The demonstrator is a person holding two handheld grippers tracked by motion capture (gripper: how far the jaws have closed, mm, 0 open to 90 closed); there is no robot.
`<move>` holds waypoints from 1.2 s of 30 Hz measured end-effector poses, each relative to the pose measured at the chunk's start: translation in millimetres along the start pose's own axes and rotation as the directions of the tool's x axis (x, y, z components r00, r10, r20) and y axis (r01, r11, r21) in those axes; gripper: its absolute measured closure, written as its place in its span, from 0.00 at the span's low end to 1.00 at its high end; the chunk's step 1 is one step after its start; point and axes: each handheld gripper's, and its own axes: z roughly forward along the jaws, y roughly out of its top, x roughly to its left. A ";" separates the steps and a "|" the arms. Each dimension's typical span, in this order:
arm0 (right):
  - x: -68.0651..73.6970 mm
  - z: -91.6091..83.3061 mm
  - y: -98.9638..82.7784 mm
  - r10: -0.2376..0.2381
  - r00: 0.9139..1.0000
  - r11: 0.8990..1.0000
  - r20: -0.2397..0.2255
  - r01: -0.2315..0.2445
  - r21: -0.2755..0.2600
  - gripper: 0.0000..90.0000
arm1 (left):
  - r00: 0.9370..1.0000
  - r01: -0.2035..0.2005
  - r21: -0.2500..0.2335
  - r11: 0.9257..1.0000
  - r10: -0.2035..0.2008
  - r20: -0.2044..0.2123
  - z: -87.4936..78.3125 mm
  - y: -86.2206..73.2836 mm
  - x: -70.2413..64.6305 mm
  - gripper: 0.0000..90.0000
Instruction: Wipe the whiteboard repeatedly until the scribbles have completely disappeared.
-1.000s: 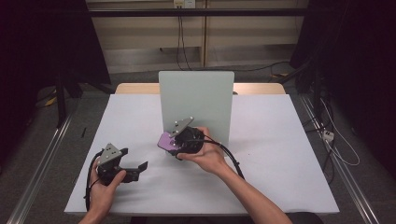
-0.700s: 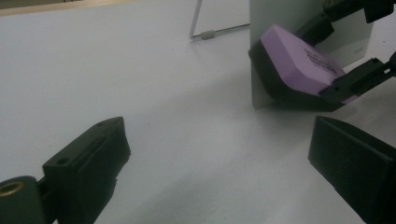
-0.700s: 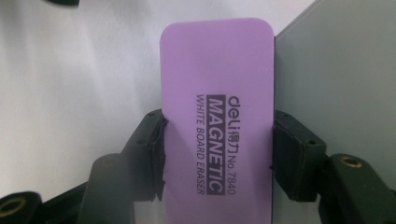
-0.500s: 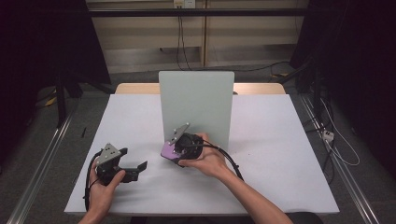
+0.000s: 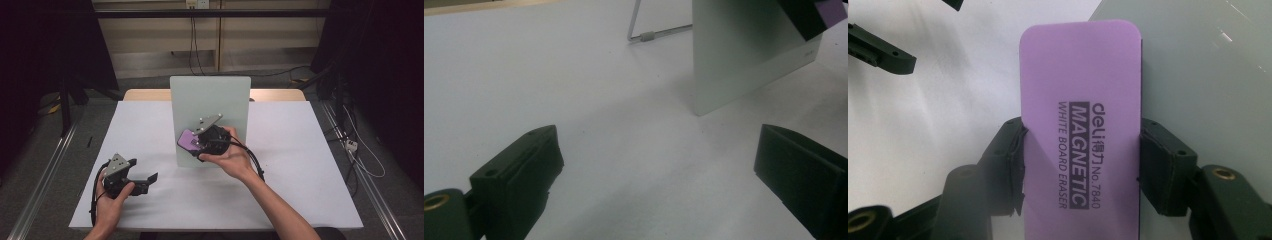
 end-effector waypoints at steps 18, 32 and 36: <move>12.8 14.2 -19.5 0.003 0.999 1.000 -0.033 -0.003 0.004 0.47 | 1.000 0.006 0.003 1.000 -0.006 -0.005 -2.3 -2.8 0.6 0.05; 3.8 -5.3 -42.3 0.072 0.996 0.997 -0.055 -0.074 -0.037 0.47 | 1.000 0.009 0.011 1.000 -0.009 0.006 2.3 -2.5 2.4 0.05; 6.2 -7.5 -46.7 0.073 0.995 0.996 -0.063 -0.076 -0.040 0.47 | 1.000 0.004 0.011 1.000 -0.004 0.006 2.8 -1.8 1.5 0.05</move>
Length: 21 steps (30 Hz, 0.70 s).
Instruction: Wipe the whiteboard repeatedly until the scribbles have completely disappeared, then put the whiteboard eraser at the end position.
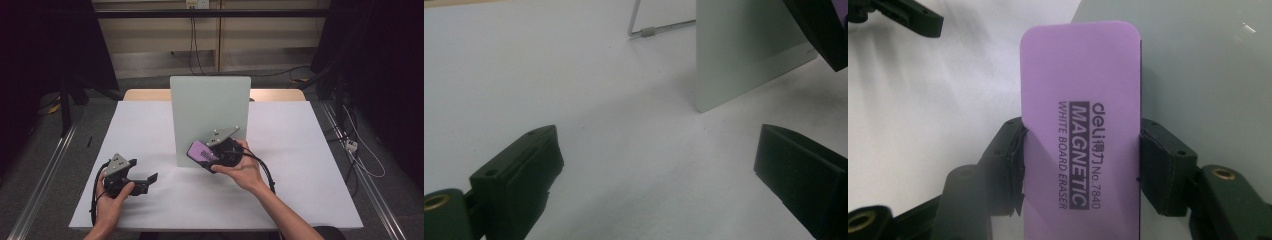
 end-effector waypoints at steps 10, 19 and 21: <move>-0.8 -11.6 -11.9 0.019 1.000 1.000 -0.009 -0.019 -0.004 0.47 | 1.000 -0.013 0.004 1.000 0.013 -0.005 0.3 0.8 -3.5 0.05; -4.7 -20.6 -19.8 0.036 0.999 0.999 -0.024 -0.035 0.017 0.47 | 1.000 -0.006 0.005 1.000 0.006 0.002 0.3 -0.5 0.4 0.05; -5.7 -22.0 -23.1 0.049 0.998 0.999 -0.030 -0.049 0.009 0.47 | 1.000 -0.003 0.000 1.000 0.003 0.003 1.3 0.4 -0.2 0.05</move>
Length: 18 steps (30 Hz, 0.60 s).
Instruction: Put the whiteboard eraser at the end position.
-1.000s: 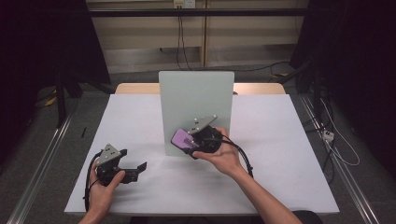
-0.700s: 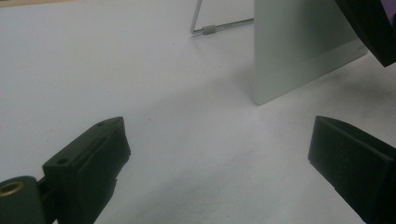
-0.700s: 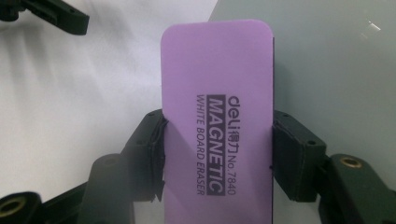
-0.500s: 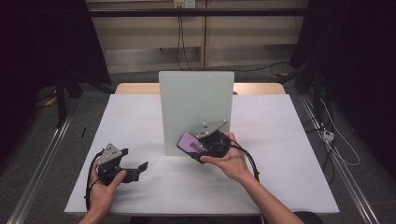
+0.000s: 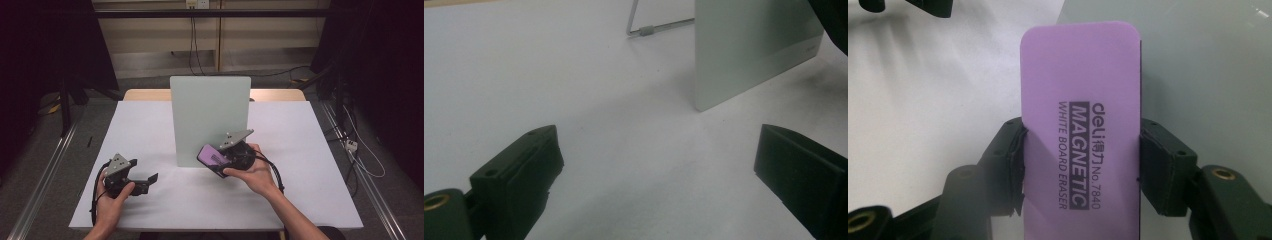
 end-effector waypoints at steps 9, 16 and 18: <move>0.6 -10.3 -9.3 0.008 1.000 1.000 -0.022 -0.008 0.014 0.47 | 1.000 -0.024 0.005 1.000 0.024 -0.003 -2.1 1.5 -5.6 0.05; -0.4 -17.8 -10.7 0.022 0.998 0.999 -0.056 -0.020 0.040 0.47 | 1.000 -0.017 0.001 1.000 0.017 -0.006 -2.8 1.0 -4.9 0.05; -1.0 -18.2 -11.1 0.016 0.998 0.998 -0.060 -0.013 0.056 0.47 | 1.000 -0.022 0.008 1.000 0.022 -0.010 -3.0 0.7 -4.2 0.05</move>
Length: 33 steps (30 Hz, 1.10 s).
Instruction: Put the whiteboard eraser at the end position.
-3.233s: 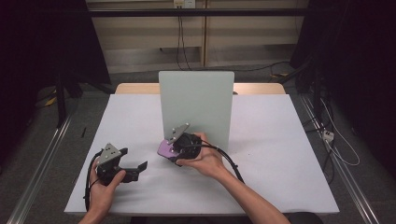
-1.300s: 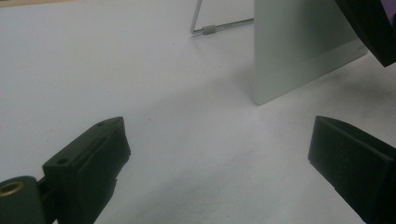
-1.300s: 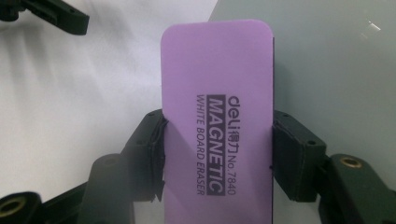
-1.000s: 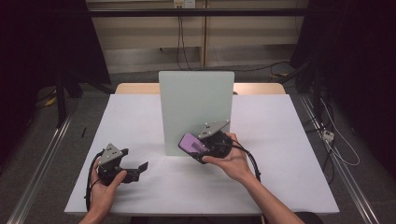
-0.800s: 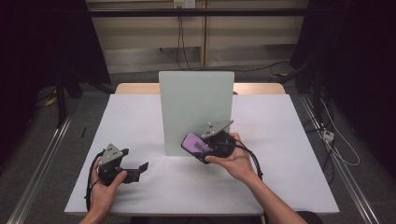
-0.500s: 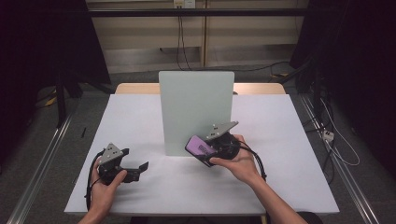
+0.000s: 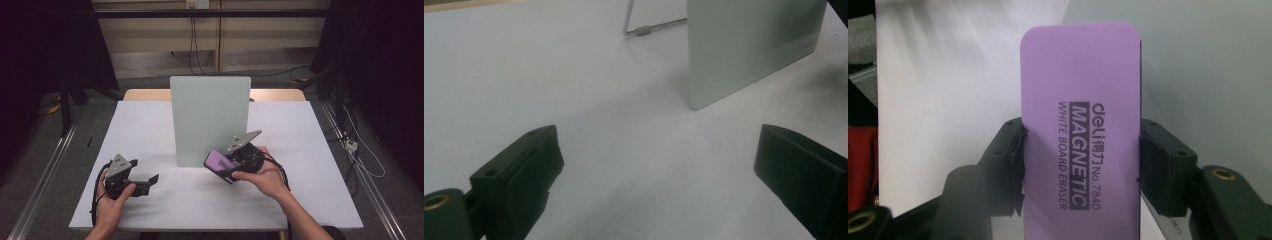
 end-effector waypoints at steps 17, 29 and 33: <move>9.0 14.1 -7.1 -0.023 0.998 0.992 -0.067 0.031 0.119 0.47 | 1.000 0.011 0.007 1.000 -0.011 0.000 2.4 -0.9 -0.1 0.05; 14.3 26.0 -8.5 -0.038 0.993 0.982 -0.108 0.057 0.180 0.47 | 1.000 0.008 0.003 1.000 -0.008 0.007 -0.4 -1.0 1.7 0.05; 16.5 29.8 -8.9 -0.038 0.992 0.979 -0.121 0.062 0.195 0.47 | 1.000 0.012 0.006 1.000 -0.012 0.007 -0.2 -1.4 1.5 0.05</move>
